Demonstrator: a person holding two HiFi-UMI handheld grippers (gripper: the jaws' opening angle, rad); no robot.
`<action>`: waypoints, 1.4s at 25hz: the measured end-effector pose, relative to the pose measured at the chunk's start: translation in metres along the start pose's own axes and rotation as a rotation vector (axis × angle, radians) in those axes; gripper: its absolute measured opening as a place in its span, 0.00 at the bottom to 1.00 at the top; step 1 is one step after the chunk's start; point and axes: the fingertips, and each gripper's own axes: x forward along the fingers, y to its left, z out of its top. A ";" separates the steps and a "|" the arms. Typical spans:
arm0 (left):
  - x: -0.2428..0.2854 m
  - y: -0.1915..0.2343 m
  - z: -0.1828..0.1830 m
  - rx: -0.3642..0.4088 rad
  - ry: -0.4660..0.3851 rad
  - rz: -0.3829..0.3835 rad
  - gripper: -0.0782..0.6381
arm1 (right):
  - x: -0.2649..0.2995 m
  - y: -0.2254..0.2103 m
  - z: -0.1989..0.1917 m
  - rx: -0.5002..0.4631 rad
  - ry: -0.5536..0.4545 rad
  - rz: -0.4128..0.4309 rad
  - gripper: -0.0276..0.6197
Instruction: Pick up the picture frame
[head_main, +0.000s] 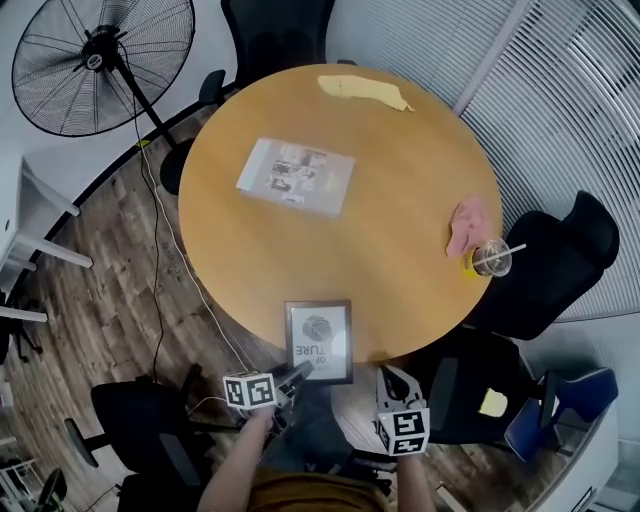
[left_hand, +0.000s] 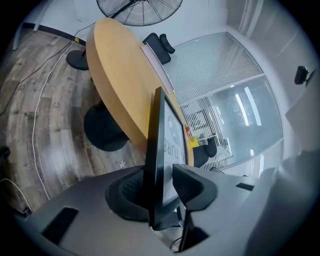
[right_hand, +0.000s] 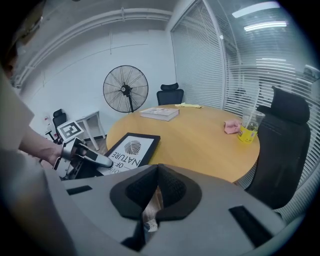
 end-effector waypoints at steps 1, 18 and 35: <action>0.001 -0.001 0.000 -0.013 0.004 -0.008 0.33 | -0.001 0.000 -0.002 0.003 0.000 -0.003 0.06; -0.001 -0.008 0.002 -0.096 0.003 -0.041 0.27 | -0.002 0.008 0.015 -0.012 -0.017 0.014 0.06; -0.012 -0.058 0.012 -0.087 -0.037 -0.140 0.16 | -0.026 0.023 0.038 -0.025 -0.085 -0.005 0.06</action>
